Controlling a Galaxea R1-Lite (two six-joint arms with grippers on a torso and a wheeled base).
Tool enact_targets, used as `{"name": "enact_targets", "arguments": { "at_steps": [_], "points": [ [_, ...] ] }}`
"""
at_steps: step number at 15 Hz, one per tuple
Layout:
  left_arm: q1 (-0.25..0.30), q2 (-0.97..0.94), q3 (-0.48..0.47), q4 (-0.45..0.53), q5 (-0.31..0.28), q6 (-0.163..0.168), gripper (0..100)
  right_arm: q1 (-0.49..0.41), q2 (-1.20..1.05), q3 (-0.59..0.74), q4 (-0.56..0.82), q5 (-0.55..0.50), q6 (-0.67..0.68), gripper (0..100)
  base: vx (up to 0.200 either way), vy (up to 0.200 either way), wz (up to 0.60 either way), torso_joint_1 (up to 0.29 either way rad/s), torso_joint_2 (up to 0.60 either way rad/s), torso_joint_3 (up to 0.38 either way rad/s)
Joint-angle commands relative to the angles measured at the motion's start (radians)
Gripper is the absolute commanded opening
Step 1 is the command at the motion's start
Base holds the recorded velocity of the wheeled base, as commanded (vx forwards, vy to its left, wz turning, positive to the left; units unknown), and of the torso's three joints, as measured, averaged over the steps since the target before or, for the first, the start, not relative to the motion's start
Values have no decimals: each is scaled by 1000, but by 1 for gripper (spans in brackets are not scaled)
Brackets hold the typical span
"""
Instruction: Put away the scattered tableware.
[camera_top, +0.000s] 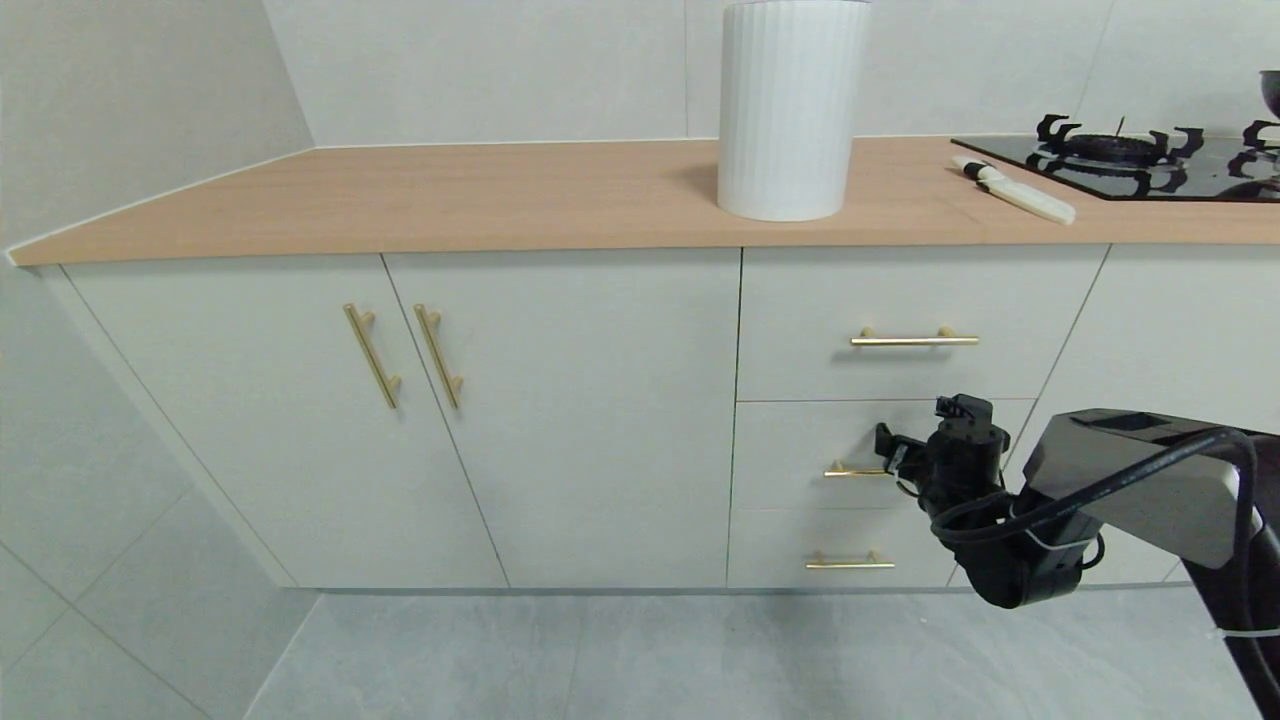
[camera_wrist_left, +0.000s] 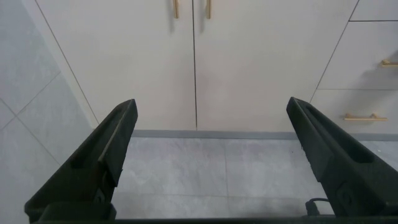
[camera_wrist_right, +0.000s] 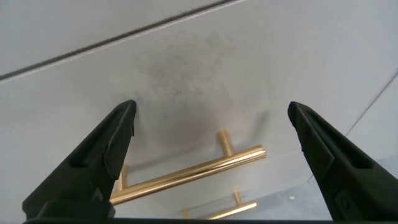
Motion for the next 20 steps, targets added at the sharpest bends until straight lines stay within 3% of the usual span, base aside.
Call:
{"name": "enact_targets", "arguments": {
  "at_steps": [1, 4, 8, 10, 12, 16, 20],
  "points": [
    [0, 0, 0, 0, 0, 0, 100, -5, 2, -7, -6, -4, 1, 100, 0, 0, 0, 0, 0, 0],
    [0, 0, 0, 0, 0, 0, 100, -2, -27, 26, -6, -4, -2, 100, 0, 0, 0, 0, 0, 0],
    [0, 0, 0, 0, 0, 0, 100, 17, -173, 180, 29, 16, -10, 100, 0, 0, 0, 0, 0, 0],
    [0, 0, 0, 0, 0, 0, 100, 24, -390, 335, 112, 105, -22, 100, 0, 0, 0, 0, 0, 0],
    [0, 0, 0, 0, 0, 0, 100, 24, -584, 407, 190, 136, -63, 100, 0, 0, 0, 0, 0, 0],
    [0, 0, 0, 0, 0, 0, 100, 109, -1058, 658, 311, 116, -128, 100, 0, 0, 0, 0, 0, 0],
    [0, 0, 0, 0, 0, 0, 100, 109, -1432, 835, 318, 49, -295, 100, 0, 0, 0, 0, 0, 0]
  ]
}}
